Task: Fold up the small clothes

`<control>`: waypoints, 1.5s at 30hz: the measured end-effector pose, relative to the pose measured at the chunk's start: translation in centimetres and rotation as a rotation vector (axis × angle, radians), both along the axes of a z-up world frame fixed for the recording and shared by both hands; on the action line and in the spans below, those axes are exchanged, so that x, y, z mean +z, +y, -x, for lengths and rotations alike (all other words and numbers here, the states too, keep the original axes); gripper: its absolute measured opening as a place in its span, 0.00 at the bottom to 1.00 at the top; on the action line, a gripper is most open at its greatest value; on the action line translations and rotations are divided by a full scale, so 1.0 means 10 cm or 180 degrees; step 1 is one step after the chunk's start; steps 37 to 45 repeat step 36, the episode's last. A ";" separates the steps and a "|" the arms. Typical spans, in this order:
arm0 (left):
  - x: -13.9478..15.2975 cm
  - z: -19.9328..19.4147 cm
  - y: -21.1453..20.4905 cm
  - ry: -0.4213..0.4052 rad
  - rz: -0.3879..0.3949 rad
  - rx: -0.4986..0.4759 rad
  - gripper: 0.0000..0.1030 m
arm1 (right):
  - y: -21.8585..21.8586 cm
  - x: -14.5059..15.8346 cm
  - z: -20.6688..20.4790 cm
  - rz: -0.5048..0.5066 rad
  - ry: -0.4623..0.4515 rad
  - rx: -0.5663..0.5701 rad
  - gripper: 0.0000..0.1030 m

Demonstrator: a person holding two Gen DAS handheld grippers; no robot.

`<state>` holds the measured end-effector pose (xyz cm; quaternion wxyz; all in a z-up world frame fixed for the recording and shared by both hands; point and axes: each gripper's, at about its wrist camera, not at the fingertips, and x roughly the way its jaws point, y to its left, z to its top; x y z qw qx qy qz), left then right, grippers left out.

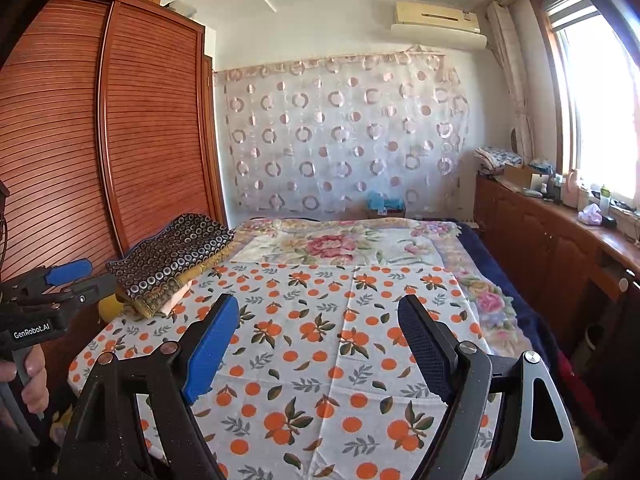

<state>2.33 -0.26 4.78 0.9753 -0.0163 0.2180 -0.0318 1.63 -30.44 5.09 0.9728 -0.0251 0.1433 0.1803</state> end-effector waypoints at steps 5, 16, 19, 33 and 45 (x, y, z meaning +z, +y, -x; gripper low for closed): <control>0.00 0.00 0.01 -0.0002 -0.0003 -0.0002 0.75 | -0.01 -0.01 0.00 -0.0006 -0.0008 -0.0005 0.81; 0.00 0.01 0.00 -0.0007 -0.0004 -0.0006 0.75 | -0.02 -0.01 0.00 -0.0008 -0.0009 -0.0006 0.81; 0.00 0.01 0.00 -0.0006 -0.0007 -0.0001 0.75 | -0.02 -0.01 -0.01 -0.0007 -0.0011 -0.0008 0.81; 0.00 0.02 0.01 -0.0013 -0.0005 -0.0009 0.75 | -0.02 -0.01 -0.01 -0.0014 -0.0019 -0.0012 0.81; 0.00 0.02 0.01 -0.0011 -0.0008 -0.0007 0.75 | -0.02 -0.01 -0.01 -0.0012 -0.0021 -0.0011 0.81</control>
